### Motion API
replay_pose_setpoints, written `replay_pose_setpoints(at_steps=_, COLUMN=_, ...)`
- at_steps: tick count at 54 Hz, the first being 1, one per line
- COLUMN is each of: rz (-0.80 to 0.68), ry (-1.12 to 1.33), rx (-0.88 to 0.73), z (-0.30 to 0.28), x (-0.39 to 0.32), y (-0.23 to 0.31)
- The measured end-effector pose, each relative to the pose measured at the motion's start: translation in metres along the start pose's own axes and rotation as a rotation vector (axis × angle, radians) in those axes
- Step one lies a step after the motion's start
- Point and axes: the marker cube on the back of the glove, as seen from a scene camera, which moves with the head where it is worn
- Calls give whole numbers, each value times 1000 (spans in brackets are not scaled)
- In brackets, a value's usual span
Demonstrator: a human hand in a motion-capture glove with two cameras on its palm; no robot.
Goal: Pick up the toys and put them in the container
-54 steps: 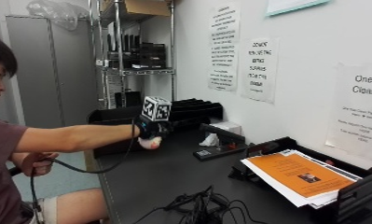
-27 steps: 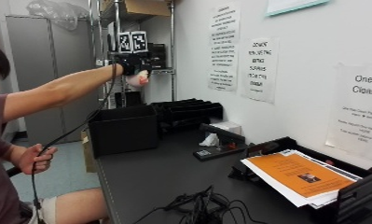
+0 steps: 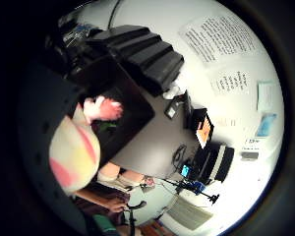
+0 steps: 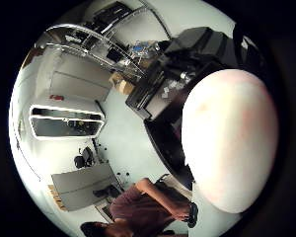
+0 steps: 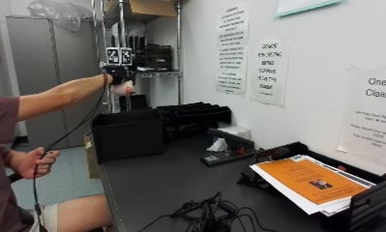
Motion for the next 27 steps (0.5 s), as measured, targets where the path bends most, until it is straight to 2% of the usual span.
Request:
replay_pose_setpoints(at_steps=14, rz=5, ry=29, rx=-79, z=19, x=-7, y=-4)
replay_pose_setpoints(at_steps=27, rz=19, ry=-3, rx=-69, z=24, x=2, y=5)
